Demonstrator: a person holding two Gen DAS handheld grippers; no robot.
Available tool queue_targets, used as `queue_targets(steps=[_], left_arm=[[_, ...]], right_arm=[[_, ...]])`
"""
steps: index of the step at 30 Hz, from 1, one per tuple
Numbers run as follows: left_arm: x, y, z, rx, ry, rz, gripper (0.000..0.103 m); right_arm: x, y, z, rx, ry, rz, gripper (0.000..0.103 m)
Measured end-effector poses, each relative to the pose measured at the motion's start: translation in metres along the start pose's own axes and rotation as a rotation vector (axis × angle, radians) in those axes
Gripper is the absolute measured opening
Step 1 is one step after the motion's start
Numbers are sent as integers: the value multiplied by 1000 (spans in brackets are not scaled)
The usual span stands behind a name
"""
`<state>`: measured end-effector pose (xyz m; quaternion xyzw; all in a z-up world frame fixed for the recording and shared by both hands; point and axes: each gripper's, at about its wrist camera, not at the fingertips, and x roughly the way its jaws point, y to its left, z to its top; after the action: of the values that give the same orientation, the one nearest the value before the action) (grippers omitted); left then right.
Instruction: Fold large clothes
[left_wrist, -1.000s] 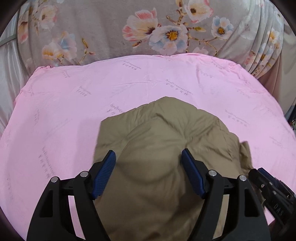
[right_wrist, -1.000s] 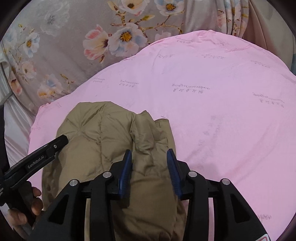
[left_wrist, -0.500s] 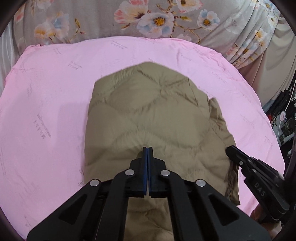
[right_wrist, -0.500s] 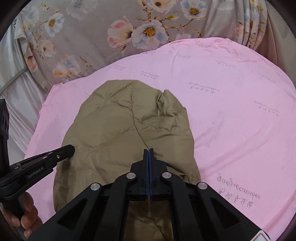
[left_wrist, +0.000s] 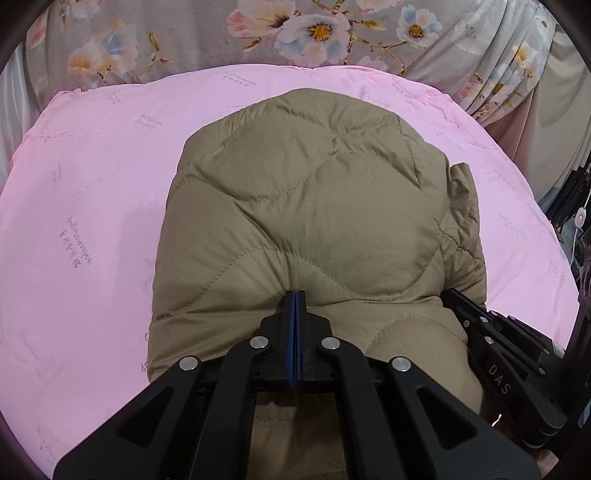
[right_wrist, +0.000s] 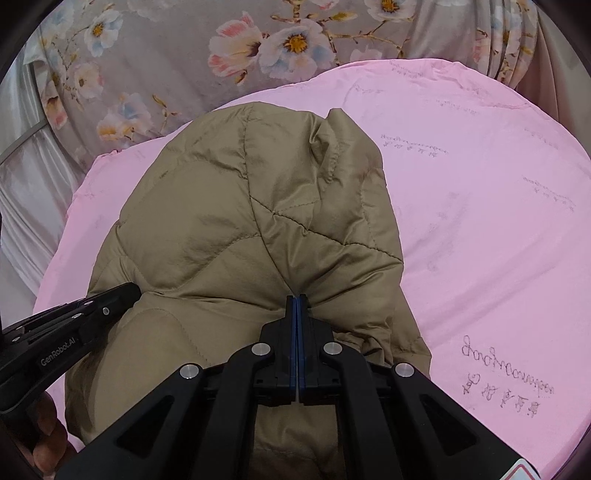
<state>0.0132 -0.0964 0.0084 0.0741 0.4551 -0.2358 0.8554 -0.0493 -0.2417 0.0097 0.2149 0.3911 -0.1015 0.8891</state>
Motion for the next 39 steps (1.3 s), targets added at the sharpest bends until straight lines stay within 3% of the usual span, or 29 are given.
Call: queue_targets(steps=[13, 17, 18, 19, 20, 22, 24, 25, 26, 28, 30, 33, 36, 39], left_arm=[[2, -6, -7, 39, -34, 41, 0], [-13, 4, -2, 20, -24, -27, 1], [-18, 10, -1, 7, -22, -45, 3], [-24, 19, 2, -16, -19, -67, 7], [-29, 30, 5, -46, -15, -94, 12], [-34, 49, 11, -97, -7, -164, 46], [-36, 64, 16, -138, -3, -229, 64], [-36, 72, 19, -153, -1, -235, 77], [-34, 75, 21, -162, -1, -213, 81], [-32, 89, 25, -195, -6, -206, 85], [-22, 105, 28, -259, 34, -271, 90], [4, 117, 24, -319, 119, -346, 90], [21, 118, 17, -342, 171, -434, 91], [29, 110, 14, -316, 171, -444, 98]], right_arm=[[3, -5, -1, -7, -11, 9, 0], [-15, -13, 13, 34, 19, 52, 1], [-22, -19, 17, 58, 17, 72, 4], [-28, -25, 21, 80, 12, 86, 13], [-36, -35, 27, 114, 2, 95, 40], [-45, -53, 36, 168, -11, 105, 72], [-45, -67, 44, 195, 12, 133, 72], [-40, -75, 47, 212, 45, 158, 74], [-35, -79, 49, 229, 78, 183, 75], [-22, -86, 49, 264, 145, 249, 76], [-3, -92, 46, 314, 223, 344, 76], [26, -95, 35, 388, 325, 460, 78], [44, -90, 24, 431, 357, 557, 84], [48, -80, 25, 403, 334, 589, 89]])
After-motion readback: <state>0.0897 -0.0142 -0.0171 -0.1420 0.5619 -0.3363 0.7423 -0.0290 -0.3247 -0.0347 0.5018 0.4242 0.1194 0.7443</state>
